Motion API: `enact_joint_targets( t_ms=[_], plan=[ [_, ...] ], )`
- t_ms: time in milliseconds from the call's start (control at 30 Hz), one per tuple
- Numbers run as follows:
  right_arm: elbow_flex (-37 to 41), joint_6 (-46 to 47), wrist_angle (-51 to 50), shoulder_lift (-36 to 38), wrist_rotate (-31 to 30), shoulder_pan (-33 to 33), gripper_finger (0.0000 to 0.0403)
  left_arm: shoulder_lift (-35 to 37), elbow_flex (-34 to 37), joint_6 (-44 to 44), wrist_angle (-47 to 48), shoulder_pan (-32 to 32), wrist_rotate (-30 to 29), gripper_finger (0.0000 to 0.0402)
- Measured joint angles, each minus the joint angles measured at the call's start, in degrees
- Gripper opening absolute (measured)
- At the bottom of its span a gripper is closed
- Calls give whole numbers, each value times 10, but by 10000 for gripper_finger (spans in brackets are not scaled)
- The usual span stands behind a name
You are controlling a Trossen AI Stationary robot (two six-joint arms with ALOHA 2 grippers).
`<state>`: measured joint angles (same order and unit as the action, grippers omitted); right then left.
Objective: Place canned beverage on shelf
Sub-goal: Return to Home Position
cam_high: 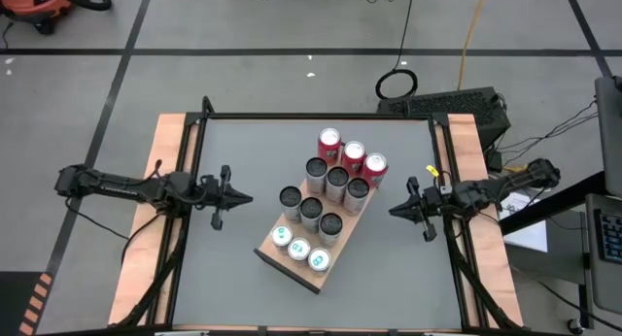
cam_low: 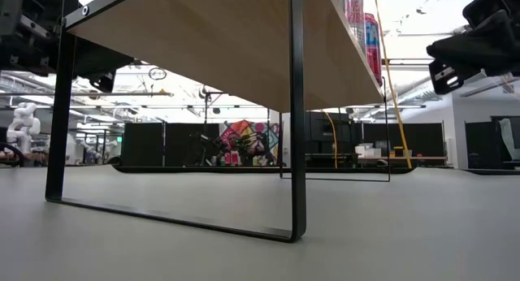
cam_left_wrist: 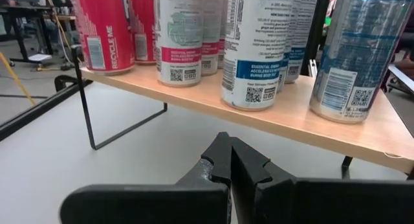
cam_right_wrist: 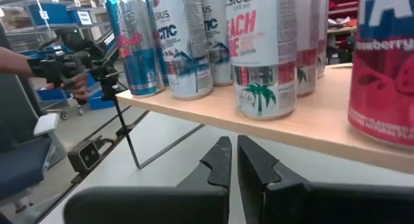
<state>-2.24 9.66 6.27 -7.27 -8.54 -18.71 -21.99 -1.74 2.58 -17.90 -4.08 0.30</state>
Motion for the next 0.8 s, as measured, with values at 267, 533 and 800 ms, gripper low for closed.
enact_joint_targets(
  t_ms=[267,533,800],
  plan=[
    [0,8,-44,62,44,32,0,38,0,-1,15,0,-1,0],
    [0,2,-65,72,73,61,0,77,0,8,59,0,3,0],
    [0,5,-80,72,95,94,0,119,0,30,122,0,5,0]
  ],
)
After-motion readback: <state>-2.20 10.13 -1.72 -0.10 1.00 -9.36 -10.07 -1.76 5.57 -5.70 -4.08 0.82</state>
